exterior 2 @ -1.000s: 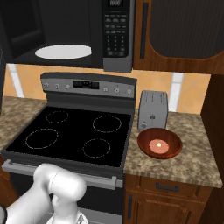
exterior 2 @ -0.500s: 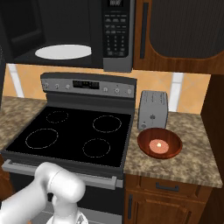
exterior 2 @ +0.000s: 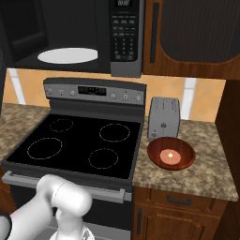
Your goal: Open the microwave, place the bowl with waffle inside the microwave, then close the microwave door and turn it on.
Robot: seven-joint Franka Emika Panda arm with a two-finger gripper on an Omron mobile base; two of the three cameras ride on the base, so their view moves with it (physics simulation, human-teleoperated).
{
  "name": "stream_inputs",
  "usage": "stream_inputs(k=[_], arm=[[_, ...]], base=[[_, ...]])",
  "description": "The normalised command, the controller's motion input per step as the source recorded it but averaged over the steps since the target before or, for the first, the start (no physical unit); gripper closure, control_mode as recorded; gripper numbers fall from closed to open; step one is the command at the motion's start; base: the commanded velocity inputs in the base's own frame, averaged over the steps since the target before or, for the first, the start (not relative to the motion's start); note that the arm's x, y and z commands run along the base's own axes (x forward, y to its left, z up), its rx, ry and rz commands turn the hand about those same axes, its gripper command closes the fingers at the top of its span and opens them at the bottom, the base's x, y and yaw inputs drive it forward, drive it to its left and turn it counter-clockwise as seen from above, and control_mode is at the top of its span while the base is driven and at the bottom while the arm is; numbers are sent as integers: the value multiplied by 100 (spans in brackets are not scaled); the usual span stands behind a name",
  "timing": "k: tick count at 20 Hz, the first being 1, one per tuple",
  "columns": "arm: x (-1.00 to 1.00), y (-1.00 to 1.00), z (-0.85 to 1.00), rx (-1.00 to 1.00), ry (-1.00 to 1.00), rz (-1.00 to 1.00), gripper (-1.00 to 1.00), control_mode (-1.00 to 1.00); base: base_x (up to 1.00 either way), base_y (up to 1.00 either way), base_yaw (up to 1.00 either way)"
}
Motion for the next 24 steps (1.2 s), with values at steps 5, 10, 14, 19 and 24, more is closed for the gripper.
stream_inputs(k=[5,10,14,19,24], arm=[[0,-99,-13,17,7,43,-100,-100],[24,-87,-41,1,13,53,-100,-100],[97,-59,-75,3,14,52,-100,-100],[100,-36,-79,11,4,60,-100,-100],[85,27,-69,6,-3,52,-100,-100]], base=[[0,0,0],[0,0,0],[0,0,0],[0,0,0],[0,0,0]])
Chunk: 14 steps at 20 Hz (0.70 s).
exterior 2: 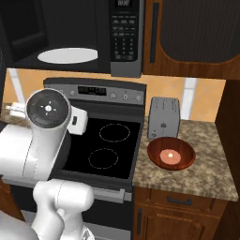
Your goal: Open the microwave, place the bowl with waffle inside the microwave, then close the microwave door and turn it on.
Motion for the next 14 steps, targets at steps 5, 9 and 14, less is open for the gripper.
stream_inputs(k=[5,9,14], arm=[[38,27,-5,9,-36,45,-100,-100],[59,12,47,25,-8,54,-100,-100],[52,53,29,10,5,57,-100,-100]], base=[[0,0,0],[0,0,0],[0,0,0]])
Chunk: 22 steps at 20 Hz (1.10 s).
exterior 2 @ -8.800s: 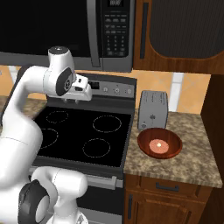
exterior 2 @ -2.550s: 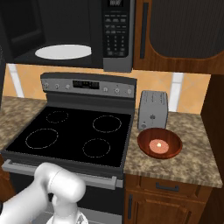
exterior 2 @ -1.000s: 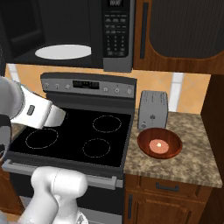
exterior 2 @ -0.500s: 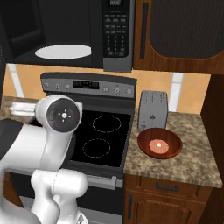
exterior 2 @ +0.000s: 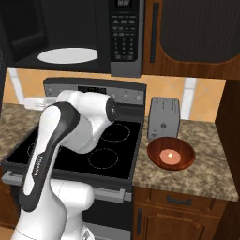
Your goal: Open the microwave, place the bowl with waffle inside the microwave, then close the microwave door and turn it on.
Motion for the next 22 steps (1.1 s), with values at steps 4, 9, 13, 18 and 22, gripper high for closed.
stream_inputs(k=[4,9,13,18,22], arm=[[8,80,4,0,0,45,-100,-100],[-5,88,0,0,-2,44,-100,-100],[-51,97,4,-5,-17,41,-100,-100],[-96,84,32,-5,-35,35,-100,-100],[-94,77,28,-3,-39,27,-100,-100]], base=[[0,0,0],[0,0,0],[0,0,0],[0,0,0],[0,0,0]])
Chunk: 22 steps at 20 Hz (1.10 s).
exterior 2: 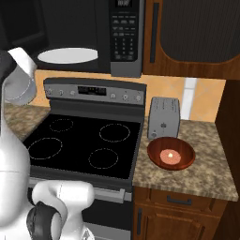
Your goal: Open the microwave, place the bowl with waffle inside the microwave, then close the microwave door and turn it on.
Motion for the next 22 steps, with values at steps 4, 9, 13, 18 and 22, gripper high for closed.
stream_inputs(k=[4,9,13,18,22], arm=[[-65,-6,25,0,-11,15,-100,-100],[-32,-100,8,0,16,6,-100,-100],[2,-100,-13,0,39,-29,-100,-100],[3,-100,-42,0,29,-58,-100,-100],[9,-97,-45,-9,21,-68,-100,-100]], base=[[0,0,0],[0,0,0],[0,0,0],[0,0,0],[0,0,0]])
